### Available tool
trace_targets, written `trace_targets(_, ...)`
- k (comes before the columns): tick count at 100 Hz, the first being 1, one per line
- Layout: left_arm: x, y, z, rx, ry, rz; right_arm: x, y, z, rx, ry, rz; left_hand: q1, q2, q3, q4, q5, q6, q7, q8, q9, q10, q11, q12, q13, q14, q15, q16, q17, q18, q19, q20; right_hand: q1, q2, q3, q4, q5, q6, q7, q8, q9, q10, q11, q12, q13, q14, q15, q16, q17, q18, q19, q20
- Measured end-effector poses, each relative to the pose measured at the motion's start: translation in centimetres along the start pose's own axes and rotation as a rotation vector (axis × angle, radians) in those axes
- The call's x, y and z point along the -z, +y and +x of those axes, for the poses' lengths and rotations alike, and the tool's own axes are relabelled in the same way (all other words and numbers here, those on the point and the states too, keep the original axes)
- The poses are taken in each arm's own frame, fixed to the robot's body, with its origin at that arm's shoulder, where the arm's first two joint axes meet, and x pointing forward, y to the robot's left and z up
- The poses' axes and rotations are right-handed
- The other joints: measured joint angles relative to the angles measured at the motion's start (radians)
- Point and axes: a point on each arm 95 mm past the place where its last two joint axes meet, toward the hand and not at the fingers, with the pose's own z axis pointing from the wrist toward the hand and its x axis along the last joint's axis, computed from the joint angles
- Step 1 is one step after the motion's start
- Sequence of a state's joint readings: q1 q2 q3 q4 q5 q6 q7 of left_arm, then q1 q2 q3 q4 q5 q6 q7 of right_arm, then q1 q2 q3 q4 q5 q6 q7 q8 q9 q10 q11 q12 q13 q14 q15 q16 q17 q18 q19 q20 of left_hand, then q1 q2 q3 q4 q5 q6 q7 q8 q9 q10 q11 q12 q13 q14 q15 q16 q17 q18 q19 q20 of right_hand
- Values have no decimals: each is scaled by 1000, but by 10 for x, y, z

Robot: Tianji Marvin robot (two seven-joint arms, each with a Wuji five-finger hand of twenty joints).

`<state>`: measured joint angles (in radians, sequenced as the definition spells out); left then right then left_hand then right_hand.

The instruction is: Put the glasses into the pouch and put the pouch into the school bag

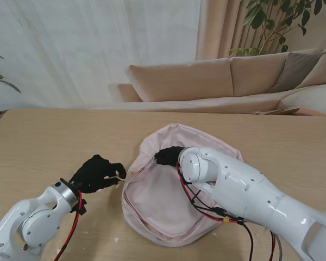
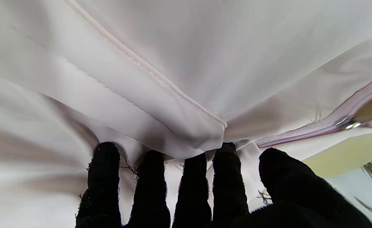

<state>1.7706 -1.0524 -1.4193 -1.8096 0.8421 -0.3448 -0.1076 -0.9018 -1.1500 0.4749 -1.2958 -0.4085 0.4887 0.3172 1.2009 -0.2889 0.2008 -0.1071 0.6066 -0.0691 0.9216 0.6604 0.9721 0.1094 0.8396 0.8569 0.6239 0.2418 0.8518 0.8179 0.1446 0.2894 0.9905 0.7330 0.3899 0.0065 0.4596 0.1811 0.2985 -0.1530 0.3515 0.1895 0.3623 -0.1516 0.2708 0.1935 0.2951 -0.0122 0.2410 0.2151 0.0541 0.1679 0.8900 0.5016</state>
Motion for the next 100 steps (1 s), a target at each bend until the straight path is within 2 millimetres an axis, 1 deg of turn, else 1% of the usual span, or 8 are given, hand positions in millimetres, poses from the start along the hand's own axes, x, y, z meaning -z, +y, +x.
trace_targets(25, 23, 4, 4, 18, 31, -6, -6, 8, -2, -47, -41, 2, 3, 0, -6, 0, 0, 1, -3, 11, 0, 0, 0, -12, 0, 0, 0, 1, 0, 1, 0, 0, 0, 0, 0, 0, -11, 17, -13, 0, -1, 17, 1, 0, 1, -1, 2, 2, 5, 6, 10, 1)
trace_targets(44, 39, 5, 7, 34, 58, -31, -8, 13, -6, -68, -74, -2, 4, 0, -8, 0, 0, 12, -4, 12, 0, 0, 0, -13, 0, 0, 0, 2, 0, 1, 0, 0, 0, 0, 0, 0, -22, 7, -24, 0, -1, 35, 2, 0, 1, -8, 4, 3, 10, 19, 10, 1)
trace_targets(60, 49, 6, 10, 61, 84, -67, -10, 17, -10, -85, -99, -9, 9, 0, -16, 1, 0, 34, -11, 21, 0, 0, 0, -14, 6, 0, 0, 2, 0, 2, 0, 0, 0, 0, 0, 0, -37, 4, -58, 0, -1, 55, 2, 0, 2, -17, 15, 13, 11, 29, 11, 1)
trace_targets(77, 53, 4, 9, 11, 84, -49, -9, 22, -14, -100, -105, -32, 14, 0, -25, 1, 0, 37, -11, 35, 0, 0, 0, -16, 6, 0, 0, 2, 0, 2, 0, 0, 0, 0, 0, 0, -37, 15, -67, -2, -1, 55, 16, 0, 15, -17, 24, 16, 24, 42, 12, 0)
trace_targets(85, 50, 4, 7, 20, 68, -32, -2, 25, -16, -88, -96, -73, 14, 0, -26, 1, 0, 23, -11, 41, 0, 0, 0, -26, 6, 0, 0, 2, 0, 2, 0, 0, 0, -17, 2, 0, -33, 15, -42, 1, 4, 60, 46, 11, 49, 38, 30, 16, 44, 58, 39, -3)
trace_targets(91, 45, 5, 5, 39, 52, -25, 6, 26, -16, -66, -75, -117, 14, 0, -27, 1, 0, 22, -11, 46, 0, 0, 0, -26, 6, 0, 0, 2, 0, 2, 0, 0, 1, -42, 4, 0, -16, 15, -1, 30, 13, 64, 62, 18, 72, 79, 37, 24, 62, 69, 70, 11)
trace_targets(94, 42, 5, 3, 41, 47, -23, 11, 26, -15, -50, -60, -141, 14, 0, -27, 1, 0, 22, -11, 46, 0, 0, 0, -26, 6, 0, 0, 2, 0, 2, 0, 0, 1, -57, 6, 0, -6, 14, 28, 49, 49, 66, 91, 29, 81, 88, 47, 31, 72, 76, 80, 13)
trace_targets(100, 37, 5, 0, 37, 40, -17, 21, 26, -13, -15, -27, -185, 14, 0, -27, 1, 0, 21, -11, 47, 0, 1, 0, -26, 6, 0, -1, 2, 0, 2, 0, 0, 4, -95, 13, 0, 19, 10, 54, 74, 54, 68, 96, 36, 107, 92, 62, 46, 86, 82, 97, 25)
